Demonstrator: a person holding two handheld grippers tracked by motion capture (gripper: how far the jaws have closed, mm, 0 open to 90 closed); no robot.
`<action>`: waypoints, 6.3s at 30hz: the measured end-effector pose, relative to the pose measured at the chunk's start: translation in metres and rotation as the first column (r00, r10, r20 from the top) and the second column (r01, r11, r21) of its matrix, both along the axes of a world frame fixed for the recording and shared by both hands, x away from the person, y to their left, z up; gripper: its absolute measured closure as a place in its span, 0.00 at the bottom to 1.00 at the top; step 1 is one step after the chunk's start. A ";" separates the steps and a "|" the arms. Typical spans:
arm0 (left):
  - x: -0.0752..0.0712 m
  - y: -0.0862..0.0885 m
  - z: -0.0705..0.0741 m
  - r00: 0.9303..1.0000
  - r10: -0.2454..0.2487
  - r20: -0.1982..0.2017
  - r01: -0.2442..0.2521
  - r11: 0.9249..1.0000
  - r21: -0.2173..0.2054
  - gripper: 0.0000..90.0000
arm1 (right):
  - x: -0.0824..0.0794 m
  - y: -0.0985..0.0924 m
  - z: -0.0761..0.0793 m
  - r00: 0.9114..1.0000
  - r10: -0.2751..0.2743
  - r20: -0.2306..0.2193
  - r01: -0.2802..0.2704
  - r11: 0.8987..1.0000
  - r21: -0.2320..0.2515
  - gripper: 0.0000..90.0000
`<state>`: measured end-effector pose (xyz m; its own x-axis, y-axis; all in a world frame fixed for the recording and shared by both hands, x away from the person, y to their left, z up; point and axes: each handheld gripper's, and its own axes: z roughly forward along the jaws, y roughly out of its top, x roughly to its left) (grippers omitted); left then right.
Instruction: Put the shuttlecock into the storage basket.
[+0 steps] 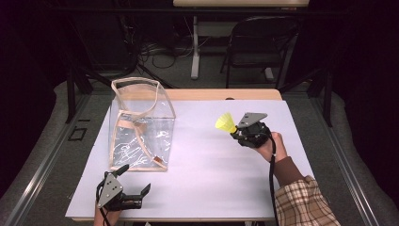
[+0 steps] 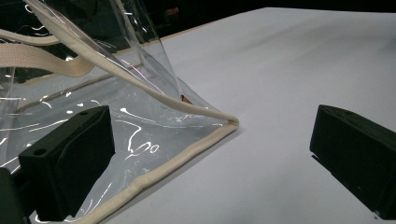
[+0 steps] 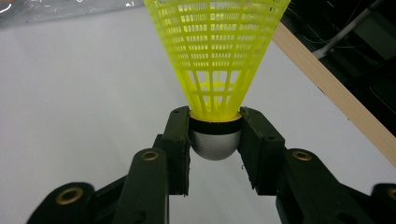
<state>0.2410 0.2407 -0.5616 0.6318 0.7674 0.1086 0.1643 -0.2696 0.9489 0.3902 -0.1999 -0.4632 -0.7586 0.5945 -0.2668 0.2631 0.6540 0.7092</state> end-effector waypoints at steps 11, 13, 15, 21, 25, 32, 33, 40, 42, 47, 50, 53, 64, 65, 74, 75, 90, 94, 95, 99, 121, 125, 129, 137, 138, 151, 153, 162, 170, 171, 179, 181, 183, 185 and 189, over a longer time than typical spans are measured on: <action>0.000 0.000 0.000 1.000 0.001 -0.001 -0.001 1.000 0.003 0.00 | 0.001 0.008 0.001 1.000 0.001 0.002 -0.002 1.000 0.021 0.72; 0.000 0.000 0.000 1.000 0.001 -0.001 -0.001 1.000 0.003 0.00 | 0.001 0.009 0.002 1.000 0.003 0.007 -0.003 1.000 0.022 0.72; 0.000 0.000 0.000 1.000 0.002 -0.001 -0.002 1.000 0.002 0.00 | 0.001 0.010 0.002 1.000 0.005 0.003 -0.005 1.000 0.027 0.72; 0.000 0.000 0.000 1.000 0.002 -0.001 -0.002 1.000 0.002 0.00 | 0.003 0.015 0.003 1.000 0.014 0.006 -0.014 0.999 0.036 0.72; 0.000 0.000 0.000 1.000 0.004 -0.001 -0.004 1.000 0.000 0.00 | 0.004 0.021 0.005 1.000 0.023 0.011 -0.024 0.999 0.039 0.72; 0.000 0.000 0.000 1.000 0.004 0.002 -0.004 1.000 0.001 0.00 | 0.005 0.029 0.009 0.999 0.028 0.016 -0.028 0.998 0.051 0.72; 0.000 0.000 0.000 1.000 0.004 0.002 -0.004 1.000 0.000 0.00 | 0.005 0.030 0.009 0.999 0.029 0.020 -0.030 0.998 0.049 0.72; 0.000 0.000 0.000 1.000 0.003 0.001 -0.003 1.000 0.001 0.00 | 0.005 0.035 0.013 0.999 0.027 0.026 -0.029 0.998 0.062 0.72; 0.000 0.000 0.000 1.000 0.002 0.001 -0.002 1.000 0.002 0.00 | 0.006 0.035 0.013 0.999 0.027 0.024 -0.029 0.997 0.066 0.72; 0.000 0.000 0.000 1.000 0.002 0.001 -0.002 1.000 0.002 0.00 | 0.007 0.038 0.012 0.999 0.024 0.021 -0.026 0.997 0.076 0.72; 0.000 0.000 0.000 1.000 0.003 0.001 -0.003 1.000 0.001 0.00 | 0.008 0.039 0.012 1.000 0.021 0.017 -0.023 0.996 0.081 0.72; 0.000 0.000 0.000 1.000 0.003 0.001 -0.003 1.000 0.003 0.00 | 0.010 0.040 0.013 1.000 0.016 0.017 -0.017 0.996 0.089 0.72; 0.000 0.000 0.000 1.000 0.003 0.003 -0.003 1.000 0.000 0.00 | 0.013 0.049 0.016 1.000 0.015 0.015 -0.016 0.994 0.112 0.72; 0.000 0.000 0.000 1.000 0.002 0.003 -0.002 1.000 0.000 0.00 | 0.013 0.050 0.016 1.000 0.016 0.015 -0.017 0.993 0.115 0.72; 0.000 0.000 0.000 1.000 0.003 0.004 -0.003 1.000 0.001 0.00 | 0.016 0.057 0.019 1.000 0.014 0.010 -0.015 0.991 0.136 0.72; 0.000 0.000 0.000 1.000 0.003 0.004 -0.003 1.000 0.001 0.00 | 0.016 0.057 0.019 1.000 0.011 0.012 -0.013 0.990 0.137 0.72; 0.000 0.000 0.000 1.000 0.003 0.003 -0.003 1.000 0.002 0.00 | 0.019 0.067 0.025 1.000 0.009 0.019 -0.012 0.987 0.161 0.72; 0.000 0.000 0.000 1.000 0.003 0.003 -0.003 1.000 0.001 0.00 | 0.019 0.069 0.027 1.000 0.009 0.017 -0.011 0.986 0.167 0.72; 0.000 0.000 0.000 1.000 0.003 0.003 -0.003 1.000 0.001 0.00 | 0.020 0.070 0.027 1.000 0.010 0.017 -0.013 0.985 0.170 0.72; 0.000 0.000 0.000 1.000 0.003 0.003 -0.003 1.000 0.002 0.00 | 0.020 0.072 0.029 1.000 0.008 0.019 -0.011 0.984 0.175 0.72; 0.000 0.000 0.000 1.000 0.001 0.001 -0.001 1.000 0.000 0.00 | 0.023 0.086 0.040 1.000 0.009 0.024 -0.014 0.980 0.196 0.72; 0.000 0.000 0.000 1.000 0.002 0.003 -0.002 1.000 -0.001 0.00 | 0.024 0.088 0.041 1.000 0.012 0.026 -0.017 0.979 0.201 0.72; 0.000 0.000 0.000 1.000 0.002 0.003 -0.002 1.000 -0.001 0.00 | 0.024 0.089 0.043 0.999 0.011 0.031 -0.017 0.978 0.209 0.72; -0.001 0.000 0.000 1.000 0.003 0.004 -0.003 1.000 -0.001 0.00 | 0.026 0.092 0.045 1.000 0.010 0.029 -0.016 0.975 0.223 0.72; -0.001 0.000 0.000 1.000 0.003 0.004 -0.003 1.000 -0.002 0.00 | 0.026 0.093 0.045 0.999 0.010 0.030 -0.017 0.974 0.225 0.72; -0.001 0.000 0.000 1.000 0.003 0.003 -0.003 1.000 -0.003 0.00 | 0.027 0.096 0.050 0.999 0.012 0.034 -0.020 0.970 0.241 0.72; -0.001 0.000 0.000 1.000 0.003 0.004 -0.003 1.000 -0.004 0.00 | 0.028 0.097 0.051 0.999 0.013 0.036 -0.022 0.970 0.242 0.72; -0.001 0.000 0.000 1.000 0.003 0.004 -0.003 1.000 -0.005 0.00 | 0.029 0.101 0.054 0.999 0.019 0.036 -0.028 0.967 0.253 0.72; 0.000 0.000 0.000 1.000 0.001 0.003 -0.001 1.000 -0.003 0.00 | 0.031 0.104 0.056 0.999 0.019 0.035 -0.028 0.963 0.266 0.72; 0.000 0.000 0.000 1.000 0.003 0.003 -0.003 1.000 -0.003 0.00 | 0.032 0.105 0.056 0.999 0.020 0.036 -0.029 0.963 0.269 0.72; 0.000 0.000 0.000 1.000 0.001 0.002 -0.001 1.000 -0.003 0.00 | 0.034 0.107 0.058 0.999 0.019 0.037 -0.028 0.959 0.282 0.72; 0.000 0.000 0.000 1.000 0.001 0.004 -0.001 1.000 -0.004 0.00 | 0.035 0.109 0.059 0.999 0.018 0.039 -0.028 0.958 0.284 0.72; 0.000 0.000 0.000 1.000 0.002 0.004 -0.002 1.000 -0.003 0.00 | 0.035 0.110 0.060 0.999 0.019 0.042 -0.031 0.957 0.287 0.72; -0.001 0.000 0.000 1.000 0.001 0.004 -0.001 1.000 -0.005 0.00 | 0.035 0.111 0.061 0.999 0.019 0.041 -0.031 0.957 0.290 0.72; -0.001 0.000 0.000 1.000 0.001 0.004 -0.001 1.000 -0.006 0.00 | 0.036 0.115 0.064 0.999 0.024 0.045 -0.036 0.955 0.294 0.72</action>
<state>0.2405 0.2402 -0.5613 0.6305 0.7688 0.1069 0.1608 -0.2641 0.9510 0.4265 -0.0854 -0.3993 -0.7692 0.6287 -0.1143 0.2136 0.4216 0.8813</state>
